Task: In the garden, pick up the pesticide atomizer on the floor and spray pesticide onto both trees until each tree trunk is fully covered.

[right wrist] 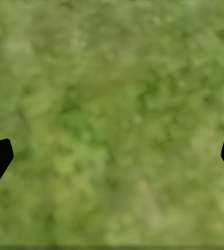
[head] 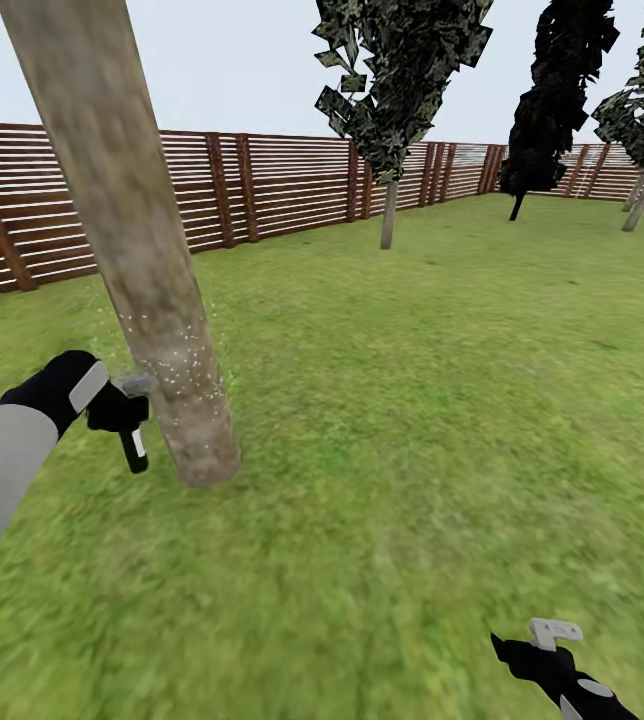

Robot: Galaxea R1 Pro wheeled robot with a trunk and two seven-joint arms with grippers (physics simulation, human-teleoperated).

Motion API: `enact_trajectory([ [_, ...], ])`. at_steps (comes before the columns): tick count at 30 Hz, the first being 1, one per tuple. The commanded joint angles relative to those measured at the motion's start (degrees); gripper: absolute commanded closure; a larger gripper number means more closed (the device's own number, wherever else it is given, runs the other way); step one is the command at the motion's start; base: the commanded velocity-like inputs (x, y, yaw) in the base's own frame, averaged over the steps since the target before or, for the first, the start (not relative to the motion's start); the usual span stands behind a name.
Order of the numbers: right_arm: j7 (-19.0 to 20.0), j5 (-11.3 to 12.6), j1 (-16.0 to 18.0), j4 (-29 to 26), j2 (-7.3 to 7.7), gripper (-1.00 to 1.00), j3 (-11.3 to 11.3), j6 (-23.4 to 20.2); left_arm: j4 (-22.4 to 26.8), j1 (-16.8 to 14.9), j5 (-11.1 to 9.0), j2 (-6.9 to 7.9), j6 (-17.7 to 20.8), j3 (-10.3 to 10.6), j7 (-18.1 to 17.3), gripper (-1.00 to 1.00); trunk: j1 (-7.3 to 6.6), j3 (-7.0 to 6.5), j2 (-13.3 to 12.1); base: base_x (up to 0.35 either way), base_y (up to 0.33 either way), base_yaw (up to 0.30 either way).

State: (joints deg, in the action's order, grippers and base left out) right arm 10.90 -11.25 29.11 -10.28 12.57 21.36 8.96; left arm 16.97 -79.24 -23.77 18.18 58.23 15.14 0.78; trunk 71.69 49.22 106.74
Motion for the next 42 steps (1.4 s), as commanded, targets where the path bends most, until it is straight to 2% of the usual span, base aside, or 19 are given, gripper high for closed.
enact_trajectory([
  [1, 0.00, 0.00, 0.02, 0.00, 0.00, -1.00, 0.00, 0.00, 0.17, 2.37, 0.09, -0.05, -0.48, -0.17, 0.02, 1.00, -0.01, -0.02, 0.01, 0.000, 0.000, 0.000],
  [6, 0.00, 0.00, 0.00, 0.00, 0.00, -1.00, 0.00, 0.00, 0.26, 11.01, 0.07, -0.05, -6.70, -0.37, -0.07, 1.00, -0.01, -0.02, 0.01, 0.000, 0.000, 0.000],
  [11, 0.04, 0.00, 0.00, 0.08, -0.05, -1.00, -0.06, 0.00, 0.72, 20.90, 0.04, -0.15, -19.44, -0.29, -0.97, 1.00, -0.01, -0.02, 0.01, 0.000, 0.000, 0.000],
  [14, 0.03, 0.07, 0.00, 0.09, -0.31, -1.00, -0.06, -0.07, 0.86, 26.32, 0.49, -0.14, -28.76, -0.19, -10.32, 1.00, -0.01, -0.02, 0.01, 0.000, 0.000, 0.000],
  [16, 0.08, -0.01, 0.00, 0.02, -2.89, -1.00, -0.12, -0.13, 0.87, 29.15, 3.58, -0.09, -33.54, -0.13, -13.24, 1.00, -0.01, -0.02, 0.01, 0.000, 0.000, 0.000],
  [17, 0.25, -0.67, 0.04, -0.17, -5.40, -1.00, -0.64, -0.16, 0.80, 30.74, 6.58, -0.10, -35.45, -0.17, -14.54, 1.00, -0.01, -0.02, 0.01, 0.000, 0.000, 0.000],
  [19, 0.45, -4.92, 0.06, -2.04, -9.47, -1.00, -4.96, -0.06, 0.56, 33.69, 9.93, -0.07, -37.76, -0.19, -17.89, 1.00, -0.01, -0.02, 0.01, 0.000, 0.000, 0.000],
  [21, 0.53, -7.37, 0.07, -6.17, -12.99, -1.00, -8.31, -0.08, 0.19, 36.60, 11.00, -0.03, -42.53, -0.20, -20.00, 1.00, -0.01, -0.02, 0.01, 0.000, 0.000, 0.000],
  [22, 0.57, -7.78, 0.07, -8.24, -13.90, -1.00, -8.97, -0.08, 0.01, 37.80, 11.15, -0.05, -44.89, -0.22, -20.36, 1.00, -0.01, -0.02, 0.01, -0.006, 0.000, 0.000],
  [24, 1.27, -8.03, 0.07, -14.71, -14.60, -1.00, -9.49, -0.09, 0.04, 38.93, 10.76, -0.28, -47.26, -0.31, -20.68, 1.00, -0.01, -0.02, 0.01, -0.183, 0.000, 0.000],
  [26, 5.21, -8.03, 0.09, -23.29, -14.79, -1.00, -9.62, -0.29, 0.71, 39.23, 10.73, -1.90, -47.94, -0.45, -20.79, 1.00, -0.01, -0.02, 0.01, -0.301, 0.000, 0.000],
  [28, 18.57, -7.92, 0.12, -33.69, -14.84, -1.00, -9.66, -1.74, 2.54, 39.32, 11.25, -6.25, -48.18, -0.39, -20.75, 1.00, -0.01, -0.02, 0.01, -0.335, 0.000, 0.000],
  [30, 23.30, -7.95, 0.09, -37.48, -14.83, -1.00, -9.67, -4.88, 2.82, 39.33, 11.29, -7.64, -48.25, -0.31, -20.74, 1.00, -0.01, -0.02, 0.01, -0.342, 0.000, 0.000],
  [36, 25.13, -8.08, 0.07, -38.86, -14.51, -1.00, -9.75, -7.34, 2.11, 39.54, 11.58, -7.98, -53.08, -0.13, -20.96, 1.00, -0.01, -0.02, 0.01, -0.343, 0.000, 0.000],
  [38, 25.13, -8.20, 0.07, -38.95, -14.55, -1.00, -9.91, -7.47, 2.11, 39.59, 14.43, -8.00, -53.23, 1.91, -21.17, 1.00, -0.01, -0.02, 0.01, -0.343, 0.000, 0.000],
  [39, 25.14, -8.23, 0.07, -38.99, -14.61, -1.00, -10.71, -7.52, 2.11, 39.56, 16.21, -7.88, -53.27, 3.37, -22.16, 1.00, -0.01, -0.02, 0.01, -0.343, 0.000, 0.000],
  [40, 25.14, -8.24, 0.07, -39.05, -14.66, -1.00, -13.60, -7.60, 2.28, 39.54, 18.12, -7.73, -53.29, 4.62, -24.84, 1.00, -0.01, -0.02, 0.01, -0.343, 0.000, 0.000],
  [41, 25.17, -8.21, 0.09, -39.19, -14.74, -1.00, -23.44, -8.88, 2.69, 39.52, 22.33, -7.37, -53.31, 5.93, -32.55, 1.00, -0.01, -0.02, 0.01, -0.343, 0.000, 0.000],
  [42, 25.27, -8.10, 0.15, -39.49, -14.79, -1.00, -28.15, -10.17, 2.81, 39.48, 24.54, -7.29, -53.31, 6.16, -35.67, 1.00, -0.01, -0.02, 0.01, -0.343, 0.000, 0.000],
])
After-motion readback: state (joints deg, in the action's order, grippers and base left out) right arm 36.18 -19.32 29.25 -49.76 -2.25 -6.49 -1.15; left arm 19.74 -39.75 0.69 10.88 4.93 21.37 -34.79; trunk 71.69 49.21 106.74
